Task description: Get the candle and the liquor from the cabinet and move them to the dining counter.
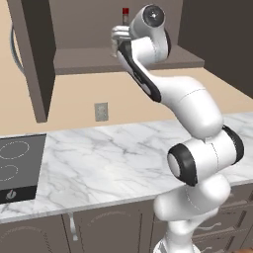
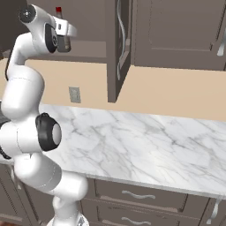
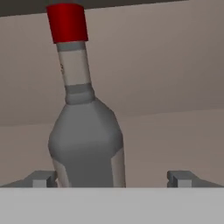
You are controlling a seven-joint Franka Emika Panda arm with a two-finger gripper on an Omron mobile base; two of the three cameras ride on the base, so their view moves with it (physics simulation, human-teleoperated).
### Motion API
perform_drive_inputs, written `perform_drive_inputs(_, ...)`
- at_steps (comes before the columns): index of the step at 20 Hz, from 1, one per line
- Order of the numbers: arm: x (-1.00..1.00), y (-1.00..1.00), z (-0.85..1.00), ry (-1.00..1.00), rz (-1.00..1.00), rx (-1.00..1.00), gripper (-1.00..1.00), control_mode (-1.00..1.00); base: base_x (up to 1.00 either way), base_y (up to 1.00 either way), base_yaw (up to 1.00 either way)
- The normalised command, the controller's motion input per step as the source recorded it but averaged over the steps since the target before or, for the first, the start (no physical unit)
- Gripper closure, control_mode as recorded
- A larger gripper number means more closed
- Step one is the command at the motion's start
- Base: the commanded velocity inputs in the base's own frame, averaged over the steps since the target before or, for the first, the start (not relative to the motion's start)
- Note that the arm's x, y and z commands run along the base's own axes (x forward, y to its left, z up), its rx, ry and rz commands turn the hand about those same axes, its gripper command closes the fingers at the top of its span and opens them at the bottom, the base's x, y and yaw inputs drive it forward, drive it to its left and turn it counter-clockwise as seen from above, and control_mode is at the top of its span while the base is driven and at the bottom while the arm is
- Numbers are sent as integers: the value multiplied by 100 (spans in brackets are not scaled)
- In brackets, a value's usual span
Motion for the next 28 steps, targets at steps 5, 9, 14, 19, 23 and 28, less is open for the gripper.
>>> perform_drive_inputs(5, 22, 9, 2, 5, 0, 17, -100, -100, 0, 0, 0)
perform_drive_inputs(9, 22, 6, -1, 3, 0, 12, -100, -100, 0, 0, 0)
perform_drive_inputs(14, 22, 1, -13, 0, 0, 4, -100, -100, 0, 0, 0)
perform_drive_inputs(19, 12, 10, -12, 0, 0, 0, -100, -100, 0, 0, 0)
perform_drive_inputs(23, 11, 13, -3, 0, 1, 0, -100, -100, 0, 0, 0)
perform_drive_inputs(28, 13, 5, -6, 0, 2, 0, -100, -100, 0, 0, 0)
